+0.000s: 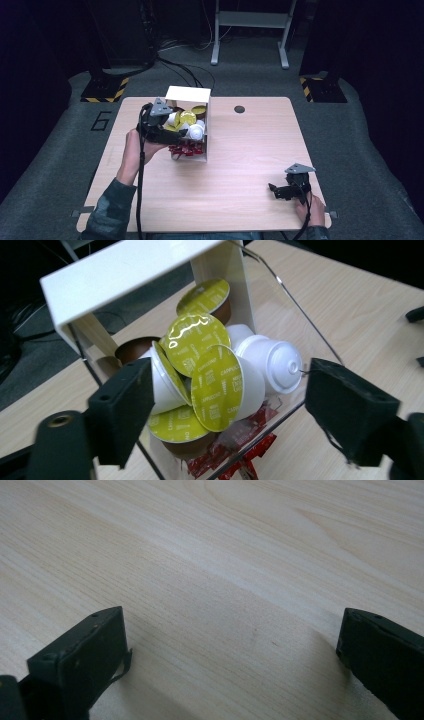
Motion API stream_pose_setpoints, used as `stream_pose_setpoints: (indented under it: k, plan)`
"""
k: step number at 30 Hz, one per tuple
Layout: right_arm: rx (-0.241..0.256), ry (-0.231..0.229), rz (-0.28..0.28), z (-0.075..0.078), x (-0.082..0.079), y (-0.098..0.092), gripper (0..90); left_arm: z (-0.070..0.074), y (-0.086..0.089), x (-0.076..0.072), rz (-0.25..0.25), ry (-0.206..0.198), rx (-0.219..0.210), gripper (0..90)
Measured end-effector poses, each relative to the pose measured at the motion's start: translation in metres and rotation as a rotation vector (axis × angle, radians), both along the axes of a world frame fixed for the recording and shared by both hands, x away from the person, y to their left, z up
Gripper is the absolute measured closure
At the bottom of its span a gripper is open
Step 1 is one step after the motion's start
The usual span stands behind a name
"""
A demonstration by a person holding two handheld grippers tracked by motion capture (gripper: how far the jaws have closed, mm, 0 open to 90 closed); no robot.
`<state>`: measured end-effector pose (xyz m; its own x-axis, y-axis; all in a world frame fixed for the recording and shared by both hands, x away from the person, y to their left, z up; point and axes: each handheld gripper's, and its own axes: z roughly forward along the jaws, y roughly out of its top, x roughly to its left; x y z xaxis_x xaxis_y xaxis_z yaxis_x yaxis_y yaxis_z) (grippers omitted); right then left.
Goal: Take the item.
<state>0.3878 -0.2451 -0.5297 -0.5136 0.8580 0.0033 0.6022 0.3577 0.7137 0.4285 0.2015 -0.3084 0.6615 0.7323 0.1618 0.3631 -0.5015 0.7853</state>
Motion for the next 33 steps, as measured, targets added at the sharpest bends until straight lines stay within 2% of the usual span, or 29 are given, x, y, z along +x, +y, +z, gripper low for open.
stream_pose_setpoints:
  k: [2, 6, 15, 17, 22, 25, 28, 33]
  plan:
    - [0.000, 0.000, 0.002, 0.000, 0.000, 0.000, 0.0, -0.002, -0.003, 0.002, 0.004, 0.005, 0.011, 22.3]
    - [0.000, 0.001, 0.002, 0.000, 0.000, 0.000, 0.0, -0.007, -0.011, 0.007, 0.025, 0.013, 0.051, 31.1]
    - [0.000, 0.001, 0.001, 0.000, 0.000, 0.000, 0.0, -0.016, -0.020, 0.013, 0.046, 0.059, 0.080, 41.8]
    - [0.000, 0.001, 0.001, 0.000, 0.000, 0.000, 0.0, -0.017, -0.020, 0.015, 0.045, 0.055, 0.092, 44.1]
    - [0.000, 0.000, -0.001, 0.000, 0.000, 0.000, 0.0, -0.022, -0.025, 0.017, 0.051, 0.076, 0.115, 49.4]
    - [0.000, 0.000, -0.001, 0.000, 0.000, 0.000, 0.0, -0.022, -0.025, 0.018, 0.058, 0.077, 0.106, 52.2]
    - [0.000, 0.000, 0.000, 0.000, 0.000, 0.000, 0.0, -0.021, -0.024, 0.017, 0.057, 0.062, 0.122, 56.6]
    - [0.000, 0.000, 0.002, 0.000, 0.000, 0.000, 0.0, -0.022, -0.021, 0.018, 0.055, 0.059, 0.105, 58.0]
